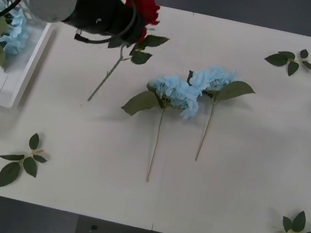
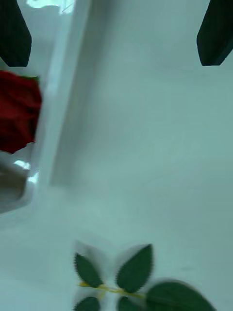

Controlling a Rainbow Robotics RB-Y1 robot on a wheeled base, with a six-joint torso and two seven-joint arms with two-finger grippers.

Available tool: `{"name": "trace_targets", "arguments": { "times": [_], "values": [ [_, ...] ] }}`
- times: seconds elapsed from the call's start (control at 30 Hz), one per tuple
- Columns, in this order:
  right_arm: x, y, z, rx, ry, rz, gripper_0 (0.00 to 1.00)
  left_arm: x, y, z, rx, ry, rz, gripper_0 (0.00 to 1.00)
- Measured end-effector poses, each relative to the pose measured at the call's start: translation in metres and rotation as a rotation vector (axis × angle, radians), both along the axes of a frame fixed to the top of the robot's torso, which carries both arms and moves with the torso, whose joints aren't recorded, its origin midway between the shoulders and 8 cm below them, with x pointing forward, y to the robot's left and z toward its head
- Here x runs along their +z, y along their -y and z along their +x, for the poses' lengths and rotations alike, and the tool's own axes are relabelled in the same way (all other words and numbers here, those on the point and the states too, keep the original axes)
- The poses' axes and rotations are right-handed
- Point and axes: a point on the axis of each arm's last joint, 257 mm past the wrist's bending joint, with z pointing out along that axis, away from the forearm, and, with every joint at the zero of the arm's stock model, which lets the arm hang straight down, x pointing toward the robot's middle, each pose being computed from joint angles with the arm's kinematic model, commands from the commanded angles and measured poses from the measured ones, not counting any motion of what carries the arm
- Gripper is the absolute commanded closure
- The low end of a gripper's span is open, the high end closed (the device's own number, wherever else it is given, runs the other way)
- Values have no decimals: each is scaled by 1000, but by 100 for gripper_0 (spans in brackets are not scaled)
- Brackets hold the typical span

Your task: Put the red flowers into the right box and the blue flowers into the left box

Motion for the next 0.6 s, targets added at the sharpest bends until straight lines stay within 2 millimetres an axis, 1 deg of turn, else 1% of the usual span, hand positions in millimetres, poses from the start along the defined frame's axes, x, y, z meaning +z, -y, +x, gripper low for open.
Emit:
{"name": "trace_targets", "arguments": {
  "times": [0.07,0.13,0.17,0.2,0.23,0.3,0.43,0.5,0.53,0.6],
  "values": [
    [7,-24,-12,57,27,59,0,45,29,-6,-42,60,-161,100],
    [19,-51,-20,127,108,125,0,91,58,-13,-79,109,-371,100],
    [25,-65,-25,160,151,159,0,110,69,-16,-92,122,-469,100],
    [24,-73,-33,180,164,181,0,123,78,-19,-102,131,-545,100],
    [22,-80,-42,194,166,197,0,131,86,-22,-111,135,-596,100],
    [22,-102,-54,232,197,248,0,140,102,-29,-133,136,-659,100],
    [35,-147,-67,289,251,351,0,153,127,-42,-173,137,-731,100],
    [53,-174,-69,312,283,415,0,160,135,-46,-186,134,-758,100],
    [66,-187,-72,321,299,449,0,165,137,-48,-191,132,-773,100],
    [95,-206,-79,332,329,512,0,174,141,-51,-198,115,-816,100]
  ]
}}
